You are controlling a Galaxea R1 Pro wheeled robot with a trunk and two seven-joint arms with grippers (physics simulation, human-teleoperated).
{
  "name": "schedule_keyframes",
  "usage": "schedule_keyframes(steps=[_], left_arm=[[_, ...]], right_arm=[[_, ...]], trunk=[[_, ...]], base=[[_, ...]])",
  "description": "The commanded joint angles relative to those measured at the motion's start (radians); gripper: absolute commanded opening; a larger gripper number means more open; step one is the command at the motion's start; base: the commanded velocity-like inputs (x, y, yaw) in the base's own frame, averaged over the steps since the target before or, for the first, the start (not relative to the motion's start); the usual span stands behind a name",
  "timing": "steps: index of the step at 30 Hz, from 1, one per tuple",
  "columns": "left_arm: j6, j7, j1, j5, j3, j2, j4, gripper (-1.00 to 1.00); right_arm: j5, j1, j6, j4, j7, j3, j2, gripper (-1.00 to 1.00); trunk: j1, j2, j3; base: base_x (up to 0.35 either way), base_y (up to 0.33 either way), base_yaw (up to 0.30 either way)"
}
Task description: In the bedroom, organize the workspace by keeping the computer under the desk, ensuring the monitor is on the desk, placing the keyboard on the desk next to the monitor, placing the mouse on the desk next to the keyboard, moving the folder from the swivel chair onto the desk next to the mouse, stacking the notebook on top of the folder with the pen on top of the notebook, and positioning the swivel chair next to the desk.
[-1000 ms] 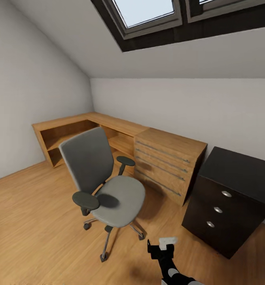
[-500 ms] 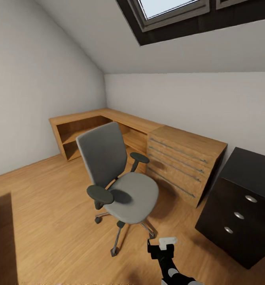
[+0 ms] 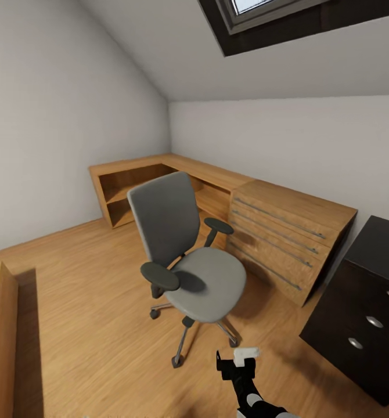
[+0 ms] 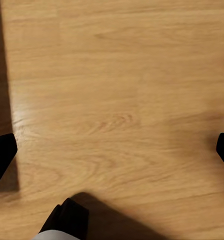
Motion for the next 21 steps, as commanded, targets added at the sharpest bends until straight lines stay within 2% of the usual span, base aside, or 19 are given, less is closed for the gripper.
schedule_keyframes(steps=[1, 15, 16, 18, 21], left_arm=[[0.008, -0.006, -0.001, 0.009, 0.006, -0.001, -0.002, 1.0], [0.009, -0.006, -0.001, 0.008, 0.004, 0.002, -0.003, 1.0], [0.009, -0.006, -0.001, 0.008, 0.006, 0.006, -0.003, 1.0], [0.009, -0.005, 0.0, 0.008, 0.006, 0.006, -0.003, 1.0], [0.009, -0.004, -0.001, 0.008, 0.004, 0.006, -0.004, 1.0]], right_arm=[[0.011, -0.001, -0.003, 0.002, -0.008, -0.006, 0.0, 1.0], [0.012, -0.001, -0.019, -0.001, -0.007, -0.003, 0.0, 1.0], [-0.017, -0.019, 0.006, -0.074, -0.006, -0.005, 0.0, 1.0], [-0.072, -0.036, 0.032, -0.091, -0.003, -0.005, 0.0, 1.0], [-0.212, -0.069, 0.064, -0.107, 0.017, -0.005, 0.0, 1.0]], trunk=[[0.004, -0.008, -0.005], [0.058, -0.106, -0.049], [0.061, -0.113, -0.052], [0.069, -0.127, -0.059], [0.081, -0.148, -0.068]], base=[[0.0, 0.0, 0.043], [0.0, 0.0, 0.007], [0.0, 0.0, 0.0], [0.0, 0.0, 0.0], [0.0, 0.0, 0.0]])
